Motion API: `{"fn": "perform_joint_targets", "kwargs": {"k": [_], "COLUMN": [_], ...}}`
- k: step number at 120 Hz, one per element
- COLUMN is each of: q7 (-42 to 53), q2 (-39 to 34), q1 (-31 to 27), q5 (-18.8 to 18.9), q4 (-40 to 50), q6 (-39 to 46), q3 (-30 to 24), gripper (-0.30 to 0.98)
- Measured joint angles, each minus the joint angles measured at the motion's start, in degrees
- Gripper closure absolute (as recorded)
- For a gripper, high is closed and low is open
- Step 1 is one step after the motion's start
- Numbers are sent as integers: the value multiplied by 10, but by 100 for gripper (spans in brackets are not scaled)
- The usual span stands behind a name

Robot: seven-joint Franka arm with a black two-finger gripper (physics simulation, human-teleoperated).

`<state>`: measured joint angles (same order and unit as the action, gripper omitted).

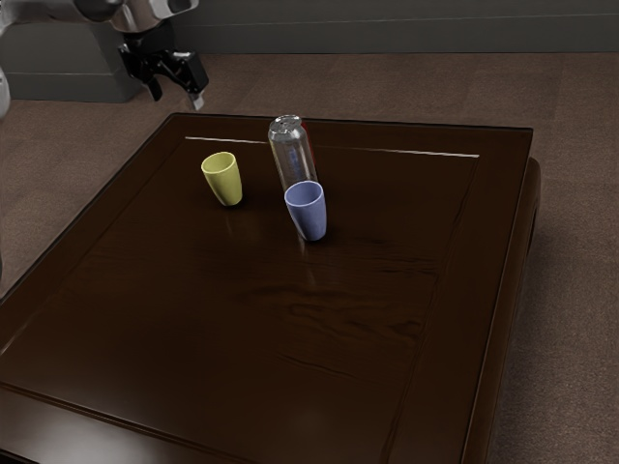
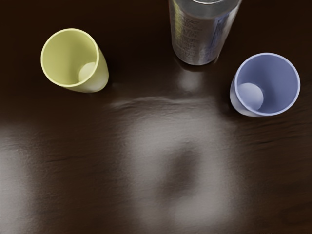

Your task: Place the right cup onto the left cup

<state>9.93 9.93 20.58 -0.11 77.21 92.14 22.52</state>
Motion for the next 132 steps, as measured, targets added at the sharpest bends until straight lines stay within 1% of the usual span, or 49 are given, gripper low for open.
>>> {"fn": "perform_joint_targets", "kwargs": {"k": [7, 10, 23, 31, 36, 39, 45, 54, 64, 76, 100, 122, 127, 132], "q7": [3, 4, -4, -18, -27, -34, -48, -74, -106, -137, -184, -216, -222, -228], "q2": [4, 17, 152, 241, 271, 271, 247, 236, 241, 261, 276, 278, 279, 279], "q1": [-7, -14, -71, -82, -82, -79, -70, -69, -74, -80, -92, -91, -91, -91], "q5": [2, 2, 2, -10, -20, -27, -46, -75, -97, -114, -134, -136, -137, -138], "q4": [5, 0, -111, -182, -205, -206, -165, -116, -84, -74, -42, -36, -35, -33], "q6": [5, 6, 12, 19, 24, 25, 30, 44, 63, 81, 105, 137, 142, 146], "q3": [-9, -15, -74, -98, -110, -116, -122, -119, -117, -116, -117, -121, -121, -122], "gripper": [1, 2, 1, 2, 2, 2, 2, 2, 2, 2, 2, 4, 8, 16]}}
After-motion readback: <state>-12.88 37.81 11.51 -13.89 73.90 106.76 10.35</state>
